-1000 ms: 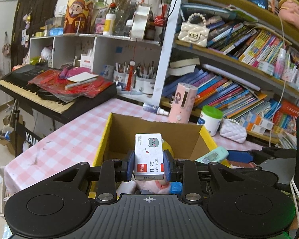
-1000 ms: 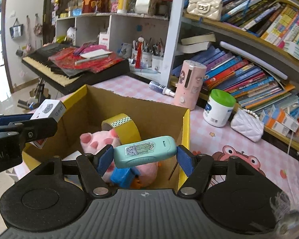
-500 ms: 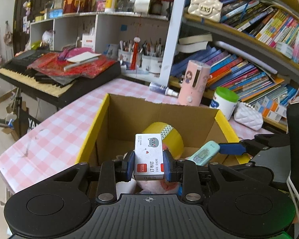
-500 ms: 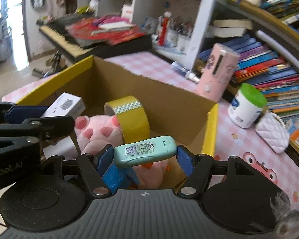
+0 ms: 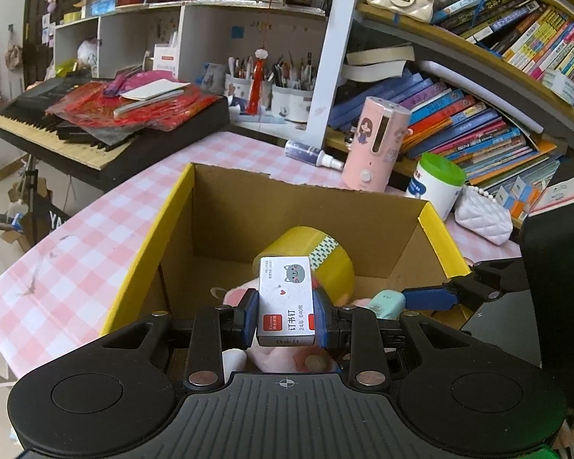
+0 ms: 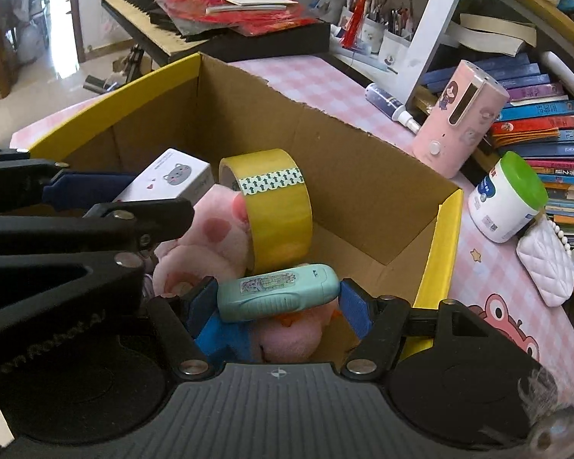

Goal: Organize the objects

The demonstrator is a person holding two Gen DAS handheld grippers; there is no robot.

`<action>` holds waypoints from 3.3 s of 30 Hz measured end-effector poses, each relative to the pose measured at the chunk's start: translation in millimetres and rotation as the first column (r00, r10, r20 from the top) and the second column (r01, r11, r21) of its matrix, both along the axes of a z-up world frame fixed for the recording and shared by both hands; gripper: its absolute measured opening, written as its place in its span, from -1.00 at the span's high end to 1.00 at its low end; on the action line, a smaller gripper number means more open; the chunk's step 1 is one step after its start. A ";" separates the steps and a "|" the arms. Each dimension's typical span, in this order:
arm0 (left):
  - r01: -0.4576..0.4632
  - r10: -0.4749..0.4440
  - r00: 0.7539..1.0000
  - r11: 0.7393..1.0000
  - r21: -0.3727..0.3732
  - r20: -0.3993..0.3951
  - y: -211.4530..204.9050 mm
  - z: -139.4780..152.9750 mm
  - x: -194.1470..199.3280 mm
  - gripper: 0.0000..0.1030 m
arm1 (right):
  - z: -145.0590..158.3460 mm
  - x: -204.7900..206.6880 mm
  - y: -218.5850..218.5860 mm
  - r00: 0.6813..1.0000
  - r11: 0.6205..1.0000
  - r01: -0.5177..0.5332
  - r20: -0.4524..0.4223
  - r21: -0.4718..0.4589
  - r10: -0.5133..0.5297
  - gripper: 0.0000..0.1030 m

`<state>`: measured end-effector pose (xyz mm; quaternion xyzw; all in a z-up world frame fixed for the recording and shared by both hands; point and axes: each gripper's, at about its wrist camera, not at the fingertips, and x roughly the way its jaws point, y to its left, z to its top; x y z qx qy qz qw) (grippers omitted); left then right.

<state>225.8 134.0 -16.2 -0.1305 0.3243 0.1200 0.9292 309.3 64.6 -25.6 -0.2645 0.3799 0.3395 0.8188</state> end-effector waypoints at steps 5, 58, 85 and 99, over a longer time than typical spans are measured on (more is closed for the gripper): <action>-0.003 0.003 1.000 1.000 -0.023 -0.013 1.1 -2.0 1.7 0.45 | -0.8 -1.4 1.4 1.000 1.000 -0.011 0.006 -0.013 0.011 -0.32; -0.101 0.100 0.978 0.995 -0.003 0.184 22.9 29.1 -163.3 -0.85 | 56.3 -163.2 -72.2 0.867 0.871 0.371 0.217 0.320 -0.449 -0.72; 0.108 -0.117 0.986 0.991 0.083 0.119 -40.6 16.0 -232.9 -0.95 | 16.8 -285.1 -115.7 0.780 0.793 0.555 0.172 0.252 -0.601 -0.88; 0.230 -0.244 0.964 0.965 0.129 0.109 -77.3 17.8 -225.9 -0.95 | 20.1 -296.0 -141.2 0.684 0.691 0.663 0.141 0.286 -0.715 -0.96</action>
